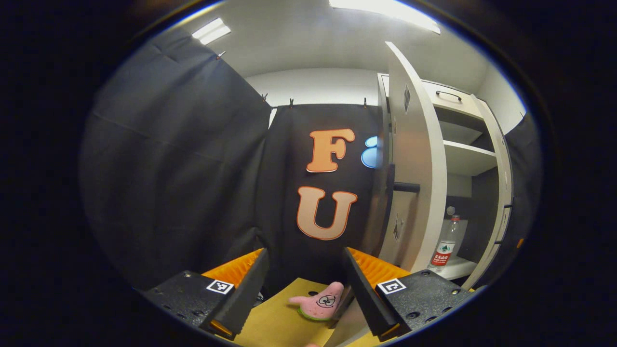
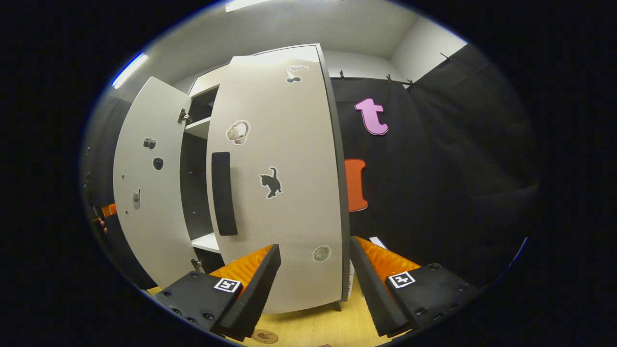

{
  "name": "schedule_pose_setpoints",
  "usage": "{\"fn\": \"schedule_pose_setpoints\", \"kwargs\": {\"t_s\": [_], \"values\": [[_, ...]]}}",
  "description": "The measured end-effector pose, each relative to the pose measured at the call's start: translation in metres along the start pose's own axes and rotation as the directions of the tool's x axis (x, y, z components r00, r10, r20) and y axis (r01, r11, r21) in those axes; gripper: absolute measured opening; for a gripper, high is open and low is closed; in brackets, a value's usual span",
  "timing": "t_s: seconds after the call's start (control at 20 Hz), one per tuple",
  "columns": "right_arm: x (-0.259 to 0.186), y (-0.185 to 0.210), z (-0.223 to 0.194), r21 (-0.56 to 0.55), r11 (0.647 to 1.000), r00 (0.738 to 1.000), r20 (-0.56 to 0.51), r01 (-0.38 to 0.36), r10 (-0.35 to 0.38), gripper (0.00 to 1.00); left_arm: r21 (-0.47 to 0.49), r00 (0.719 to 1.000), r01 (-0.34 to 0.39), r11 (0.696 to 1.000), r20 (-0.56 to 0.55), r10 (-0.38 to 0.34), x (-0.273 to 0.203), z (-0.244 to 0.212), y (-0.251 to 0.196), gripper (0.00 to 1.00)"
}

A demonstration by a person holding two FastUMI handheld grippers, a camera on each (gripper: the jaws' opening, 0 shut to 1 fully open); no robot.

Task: Grasp the bottle in the cabinet with the left hand and place it on the coaster, then close the right door with the right hand and the left door with the left hand.

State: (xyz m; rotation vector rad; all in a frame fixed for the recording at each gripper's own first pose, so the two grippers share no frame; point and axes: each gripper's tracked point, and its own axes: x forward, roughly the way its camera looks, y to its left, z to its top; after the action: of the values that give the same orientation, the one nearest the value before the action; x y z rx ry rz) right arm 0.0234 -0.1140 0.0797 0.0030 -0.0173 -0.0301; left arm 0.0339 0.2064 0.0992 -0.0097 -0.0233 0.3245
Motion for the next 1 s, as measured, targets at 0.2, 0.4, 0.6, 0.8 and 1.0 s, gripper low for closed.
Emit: {"fn": "schedule_pose_setpoints", "kwargs": {"t_s": [0.2,0.4,0.6,0.8,1.0], "values": [[-0.011,-0.018,0.004,0.007,0.999,0.999,0.013,0.048,-0.048,0.95,0.054,0.999,0.047,0.997,-0.002,-0.047,-0.001,0.003,-0.016,0.87],[-0.016,-0.027,0.007,0.008,0.998,0.998,0.023,0.063,-0.064,0.95,0.024,0.985,0.173,0.985,-0.026,-0.173,-0.012,0.000,-0.060,0.92],[-0.024,-0.035,0.002,0.011,0.997,0.997,0.009,0.070,-0.070,0.95,-0.026,0.953,0.299,0.954,-0.039,-0.299,-0.016,-0.008,-0.115,0.92],[-0.035,-0.050,-0.004,0.015,0.995,0.995,-0.004,0.102,-0.102,0.95,-0.017,0.913,0.405,0.914,-0.043,-0.405,-0.011,-0.015,-0.174,0.92],[-0.048,-0.063,-0.002,0.011,0.990,0.990,0.001,0.140,-0.140,0.95,-0.054,0.864,0.500,0.864,-0.033,-0.502,-0.006,-0.016,-0.229,0.96]]}}
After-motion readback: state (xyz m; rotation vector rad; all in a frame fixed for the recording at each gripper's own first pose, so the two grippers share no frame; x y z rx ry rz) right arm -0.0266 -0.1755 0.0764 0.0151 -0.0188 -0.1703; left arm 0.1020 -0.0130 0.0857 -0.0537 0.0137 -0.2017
